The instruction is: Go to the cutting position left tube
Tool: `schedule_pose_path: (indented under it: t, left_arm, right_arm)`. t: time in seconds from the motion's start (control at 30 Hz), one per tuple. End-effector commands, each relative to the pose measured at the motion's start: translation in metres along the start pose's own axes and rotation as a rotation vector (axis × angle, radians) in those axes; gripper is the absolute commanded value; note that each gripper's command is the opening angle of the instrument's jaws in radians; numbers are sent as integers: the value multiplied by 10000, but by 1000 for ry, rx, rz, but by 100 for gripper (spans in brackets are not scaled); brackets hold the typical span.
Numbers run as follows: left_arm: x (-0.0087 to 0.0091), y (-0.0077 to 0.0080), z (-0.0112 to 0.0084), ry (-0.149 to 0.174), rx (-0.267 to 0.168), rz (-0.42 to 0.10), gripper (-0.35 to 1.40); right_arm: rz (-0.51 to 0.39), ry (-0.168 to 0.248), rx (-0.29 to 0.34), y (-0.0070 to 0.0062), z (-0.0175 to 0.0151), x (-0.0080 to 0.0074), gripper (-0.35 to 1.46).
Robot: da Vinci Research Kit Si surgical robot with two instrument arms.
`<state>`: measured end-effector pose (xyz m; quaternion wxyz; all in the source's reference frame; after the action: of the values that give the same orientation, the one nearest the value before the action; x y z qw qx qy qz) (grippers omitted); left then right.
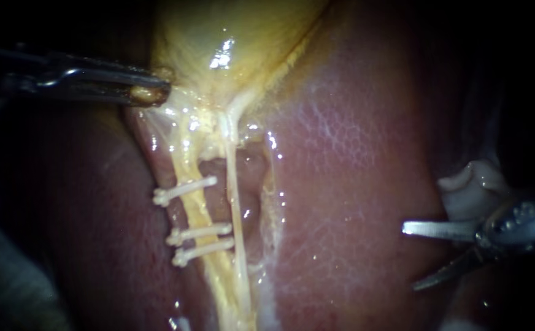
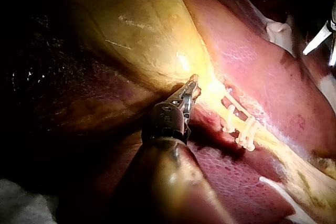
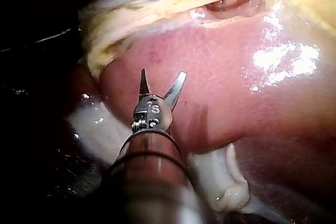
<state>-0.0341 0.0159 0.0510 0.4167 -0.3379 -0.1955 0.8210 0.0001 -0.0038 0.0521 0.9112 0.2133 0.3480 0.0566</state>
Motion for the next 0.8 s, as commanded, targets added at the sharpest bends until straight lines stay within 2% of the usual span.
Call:
schedule_pose_path:
  t: [0.03, 0.17, 0.33, 0.47, 0.57, 0.8]
  left_arm:
    - [1, 1, 0, 2, 1, -1, -35]
    - [1, 4, 0, 2, 3, -2, -35]
    - [1, 7, 0, 3, 4, -4, -35]
    - [2, 9, 0, 3, 6, -5, -35]
    - [2, 11, 1, 4, 7, -6, -35]
    - [2, 14, 2, 4, 9, -7, -35]
  right_arm:
    - [-3, 3, 12, 1, 2, 2, 145]
    - [4, 16, 62, 7, 13, 14, 145]
    - [17, 44, 147, 17, 37, 36, 145]
    - [68, 140, 189, 23, 58, 53, 145]
    - [105, 188, 219, 27, 72, 63, 145]
    - [129, 220, 281, 36, 109, 81, 142]
